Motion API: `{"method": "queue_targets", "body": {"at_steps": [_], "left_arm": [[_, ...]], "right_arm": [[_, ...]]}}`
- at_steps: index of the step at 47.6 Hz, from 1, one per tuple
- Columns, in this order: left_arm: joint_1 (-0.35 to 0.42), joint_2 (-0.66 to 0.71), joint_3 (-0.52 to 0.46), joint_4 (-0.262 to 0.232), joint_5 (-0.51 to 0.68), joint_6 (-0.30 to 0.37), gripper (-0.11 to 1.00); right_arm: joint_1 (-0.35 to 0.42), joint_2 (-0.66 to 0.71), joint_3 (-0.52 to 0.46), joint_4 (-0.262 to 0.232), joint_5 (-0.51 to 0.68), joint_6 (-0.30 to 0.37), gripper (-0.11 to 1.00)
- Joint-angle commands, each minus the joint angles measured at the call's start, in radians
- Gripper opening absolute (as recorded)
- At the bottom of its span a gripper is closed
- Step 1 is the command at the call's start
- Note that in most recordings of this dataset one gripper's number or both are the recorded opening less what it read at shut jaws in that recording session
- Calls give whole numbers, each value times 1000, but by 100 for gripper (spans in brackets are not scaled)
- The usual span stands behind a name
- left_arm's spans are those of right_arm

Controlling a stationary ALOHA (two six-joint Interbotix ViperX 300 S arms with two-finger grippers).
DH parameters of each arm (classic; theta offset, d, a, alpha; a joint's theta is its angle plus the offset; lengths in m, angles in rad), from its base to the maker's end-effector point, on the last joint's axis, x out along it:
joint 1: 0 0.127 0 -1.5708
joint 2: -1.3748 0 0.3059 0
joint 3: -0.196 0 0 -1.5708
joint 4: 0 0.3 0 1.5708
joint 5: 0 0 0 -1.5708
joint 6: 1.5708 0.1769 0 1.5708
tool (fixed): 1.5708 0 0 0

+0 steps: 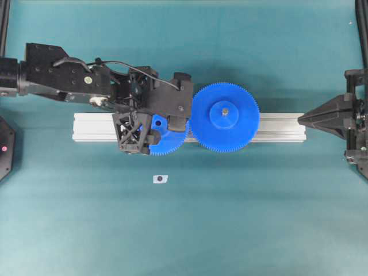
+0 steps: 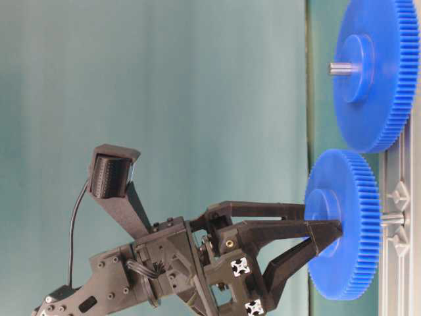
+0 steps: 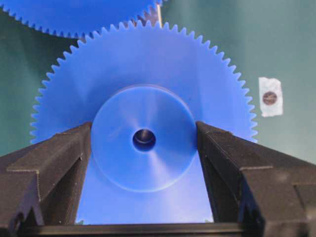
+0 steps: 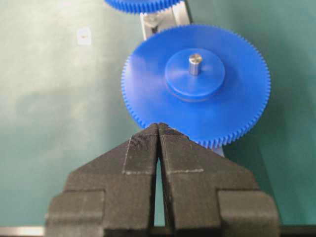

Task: Insert the small gear onto the shaft.
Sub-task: 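Lower the gear onto the left shaft and open the left gripper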

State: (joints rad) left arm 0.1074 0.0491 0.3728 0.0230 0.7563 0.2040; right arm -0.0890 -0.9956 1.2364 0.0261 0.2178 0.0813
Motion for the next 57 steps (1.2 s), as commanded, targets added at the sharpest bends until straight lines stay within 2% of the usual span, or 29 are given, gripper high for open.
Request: {"method": "queue_targets", "body": {"at_steps": [1, 13, 19, 43, 57], "left_arm": [[11, 8, 8, 5, 12, 0, 69], [8, 6, 3, 5, 14, 3, 70], [8, 3, 3, 5, 3, 8, 84], [6, -29, -6, 5, 3, 3, 85], [6, -87, -49, 5, 5, 3, 89]], "right_arm": [[0, 5, -11, 2, -5, 11, 5], [0, 5, -11, 2, -6, 11, 5], [0, 5, -12, 2, -6, 11, 5], [0, 5, -11, 2, -8, 32, 5], [-2, 5, -11, 2, -8, 32, 5]]}}
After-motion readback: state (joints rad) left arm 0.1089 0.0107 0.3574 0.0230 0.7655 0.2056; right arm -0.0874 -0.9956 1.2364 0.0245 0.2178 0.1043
